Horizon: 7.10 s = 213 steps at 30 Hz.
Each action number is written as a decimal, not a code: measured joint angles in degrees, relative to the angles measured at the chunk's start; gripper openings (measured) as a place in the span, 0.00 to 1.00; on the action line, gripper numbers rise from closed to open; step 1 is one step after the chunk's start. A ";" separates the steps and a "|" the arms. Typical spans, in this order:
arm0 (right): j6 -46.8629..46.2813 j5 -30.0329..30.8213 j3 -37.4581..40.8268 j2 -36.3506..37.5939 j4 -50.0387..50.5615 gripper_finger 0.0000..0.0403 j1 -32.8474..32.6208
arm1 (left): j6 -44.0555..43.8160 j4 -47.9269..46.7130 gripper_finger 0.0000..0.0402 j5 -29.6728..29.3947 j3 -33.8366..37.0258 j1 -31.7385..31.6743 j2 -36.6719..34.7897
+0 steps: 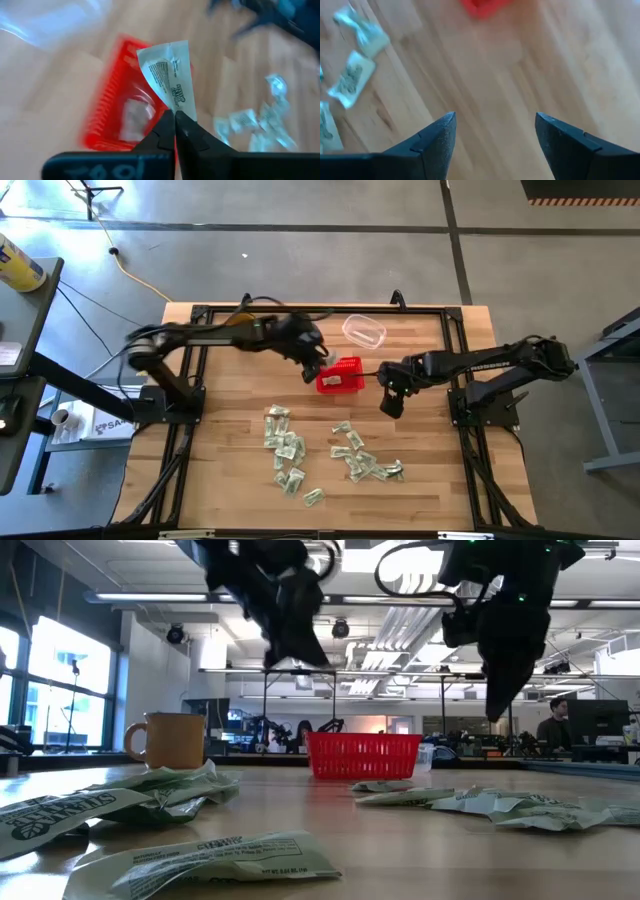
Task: Pick and place items into bin
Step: Put the white packet into the red basket, then put the green packet into the red basket, then put the white packet into the red basket
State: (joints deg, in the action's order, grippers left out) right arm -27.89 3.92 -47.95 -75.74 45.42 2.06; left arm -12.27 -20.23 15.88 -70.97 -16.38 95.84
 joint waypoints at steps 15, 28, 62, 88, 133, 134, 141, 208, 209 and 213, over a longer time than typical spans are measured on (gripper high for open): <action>-4.14 -1.54 1.19 -0.71 2.82 0.65 -26.76 | 8.40 -25.01 0.61 -9.10 -12.66 2.87 3.04; -6.31 -3.28 1.08 -9.21 -20.96 0.65 -41.26 | 10.58 -36.93 0.55 -11.98 -12.64 2.91 -3.51; -6.32 6.57 1.40 -13.36 -11.99 0.05 -23.33 | 8.50 -42.40 0.40 -14.60 -12.57 2.91 -4.33; 10.35 -2.21 -23.37 -24.62 -12.67 0.53 8.16 | -2.42 -38.81 0.40 -15.66 1.70 4.52 -14.09; 5.85 13.60 -2.22 -8.88 -11.81 0.81 -6.62 | 15.12 -1.79 0.15 -23.90 25.01 13.04 -4.02; 5.85 13.58 -2.22 -8.88 -11.82 0.81 -6.62 | 15.13 -1.79 0.09 -24.04 24.55 12.02 -4.01; 5.83 14.14 -2.22 -8.79 -10.19 0.80 -6.62 | 15.69 -3.89 0.10 -22.03 16.94 5.02 -4.51; -63.71 -12.60 0.10 -17.80 -6.00 0.11 -33.44 | 16.96 -32.64 0.49 -14.05 2.11 2.54 -4.68; -62.39 -11.18 0.16 -17.18 -7.01 0.06 -32.28 | 16.96 -32.86 0.49 -14.05 2.11 2.54 -4.68; -58.47 -7.07 0.12 -12.83 -11.05 0.06 -26.92 | 16.96 -35.31 0.49 -14.05 2.09 2.54 -4.68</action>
State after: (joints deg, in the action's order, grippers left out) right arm -86.36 -3.15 -47.83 -88.56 34.37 -24.85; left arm 4.69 -55.54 1.83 -68.88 -13.85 91.15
